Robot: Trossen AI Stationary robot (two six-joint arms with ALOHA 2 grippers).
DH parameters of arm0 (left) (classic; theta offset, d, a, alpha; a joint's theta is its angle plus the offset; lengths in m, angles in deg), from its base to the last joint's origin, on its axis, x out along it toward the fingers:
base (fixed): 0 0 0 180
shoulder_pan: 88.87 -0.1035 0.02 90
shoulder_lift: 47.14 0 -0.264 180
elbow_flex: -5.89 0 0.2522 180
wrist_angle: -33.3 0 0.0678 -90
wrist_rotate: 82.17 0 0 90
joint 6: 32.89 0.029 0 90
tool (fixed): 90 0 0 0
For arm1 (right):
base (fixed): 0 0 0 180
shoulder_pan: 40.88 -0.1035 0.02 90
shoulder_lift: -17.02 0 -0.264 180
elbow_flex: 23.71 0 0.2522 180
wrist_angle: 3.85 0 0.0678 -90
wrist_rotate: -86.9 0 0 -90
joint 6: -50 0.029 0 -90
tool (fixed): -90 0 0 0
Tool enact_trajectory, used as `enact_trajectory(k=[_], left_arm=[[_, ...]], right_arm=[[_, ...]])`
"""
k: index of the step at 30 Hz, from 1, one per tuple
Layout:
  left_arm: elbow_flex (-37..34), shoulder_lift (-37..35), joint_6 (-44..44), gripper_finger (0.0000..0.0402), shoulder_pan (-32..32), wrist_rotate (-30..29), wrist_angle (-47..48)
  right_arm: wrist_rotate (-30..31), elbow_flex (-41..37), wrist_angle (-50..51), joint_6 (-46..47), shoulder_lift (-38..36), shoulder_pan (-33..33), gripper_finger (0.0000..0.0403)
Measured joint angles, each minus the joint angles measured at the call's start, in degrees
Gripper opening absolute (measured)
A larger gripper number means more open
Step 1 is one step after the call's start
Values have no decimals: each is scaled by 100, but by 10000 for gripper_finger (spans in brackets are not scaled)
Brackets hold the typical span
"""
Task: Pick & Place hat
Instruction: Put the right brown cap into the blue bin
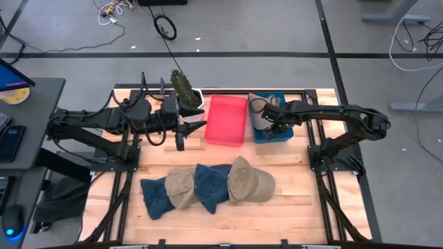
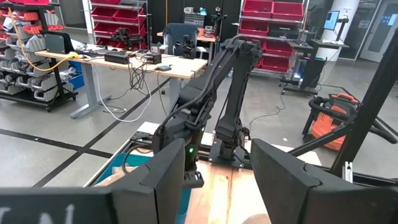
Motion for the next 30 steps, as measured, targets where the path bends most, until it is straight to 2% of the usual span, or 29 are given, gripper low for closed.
enact_trajectory(k=[4,7,11,20,30], left_arm=[[0,0,2,188,0,0,61],[0,-1,7,188,0,0,89],[0,-2,15,188,0,0,87],[0,-1,180,188,0,-1,87],[0,0,197,188,0,-2,153]], right_arm=[[-223,321,551,4,-315,-2,142],[-815,587,934,67,-633,-28,179],[-1327,703,896,763,-1240,-313,207],[-1446,701,850,2812,-2213,-1697,209],[-871,694,858,3900,-2223,-3256,204]])
